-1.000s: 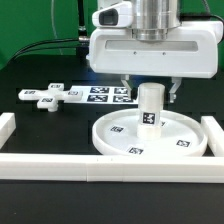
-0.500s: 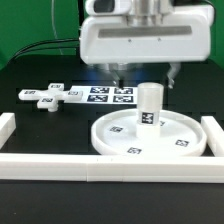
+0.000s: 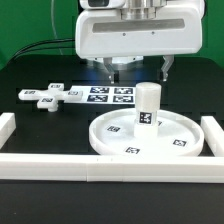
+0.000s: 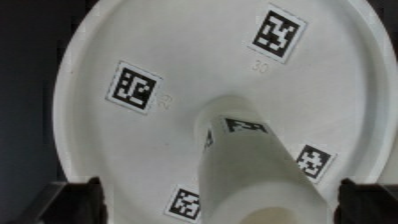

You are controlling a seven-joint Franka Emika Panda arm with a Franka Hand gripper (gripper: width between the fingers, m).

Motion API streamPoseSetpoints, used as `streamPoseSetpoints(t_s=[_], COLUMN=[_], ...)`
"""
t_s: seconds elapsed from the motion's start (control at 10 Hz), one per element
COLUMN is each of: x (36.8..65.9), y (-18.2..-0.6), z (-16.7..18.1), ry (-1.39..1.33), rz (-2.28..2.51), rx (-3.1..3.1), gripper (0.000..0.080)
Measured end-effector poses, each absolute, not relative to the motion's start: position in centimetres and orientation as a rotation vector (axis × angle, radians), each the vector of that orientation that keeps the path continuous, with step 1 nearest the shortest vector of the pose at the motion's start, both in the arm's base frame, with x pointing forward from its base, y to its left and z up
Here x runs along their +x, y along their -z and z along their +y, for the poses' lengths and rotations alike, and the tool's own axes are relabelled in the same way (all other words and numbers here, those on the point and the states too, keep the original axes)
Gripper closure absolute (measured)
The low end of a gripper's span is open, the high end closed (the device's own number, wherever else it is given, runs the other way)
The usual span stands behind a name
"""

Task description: Assemble round table

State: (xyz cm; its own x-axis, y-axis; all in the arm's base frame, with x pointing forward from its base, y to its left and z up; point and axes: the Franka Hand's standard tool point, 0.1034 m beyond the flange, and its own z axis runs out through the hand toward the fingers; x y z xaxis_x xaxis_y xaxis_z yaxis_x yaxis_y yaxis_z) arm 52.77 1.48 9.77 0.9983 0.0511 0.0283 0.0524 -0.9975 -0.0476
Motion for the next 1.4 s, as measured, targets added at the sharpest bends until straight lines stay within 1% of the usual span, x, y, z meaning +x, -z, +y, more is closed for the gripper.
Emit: streamPoseSetpoints(t_s=[0.1,0.2,0.3,0.4,0.5,0.6,0.8,0.9,1.0,1.2,1.4], x=[51.9,51.1,50.6,50.4,50.5,50.5,50.3,49.5,48.5,46.5,46.6], y=[-9.9,-10.4,-10.5,-10.1,-10.0,-10.0,-9.9,-9.7,-9.7,-9.6,-9.6], z=[-0.1,-2.5,-5.3,-7.1,-6.6,-6.3,-6.8,-8.5,-9.8,-11.1,-10.9], ry=[0.038,0.039,0.042,0.044,0.038,0.038,0.037,0.041,0.061,0.055,0.052], rz=[-0.243,-0.406,-0.579,-0.683,-0.602,-0.624,-0.673,-0.87,-0.947,-1.011,-0.994], rx=[-3.082,-3.066,-3.031,-3.003,-3.018,-3.013,-3.005,-2.962,-2.956,-2.957,-2.962], gripper=[0.015,0.015,0.015,0.015,0.015,0.015,0.015,0.015,0.015,0.015,0.015])
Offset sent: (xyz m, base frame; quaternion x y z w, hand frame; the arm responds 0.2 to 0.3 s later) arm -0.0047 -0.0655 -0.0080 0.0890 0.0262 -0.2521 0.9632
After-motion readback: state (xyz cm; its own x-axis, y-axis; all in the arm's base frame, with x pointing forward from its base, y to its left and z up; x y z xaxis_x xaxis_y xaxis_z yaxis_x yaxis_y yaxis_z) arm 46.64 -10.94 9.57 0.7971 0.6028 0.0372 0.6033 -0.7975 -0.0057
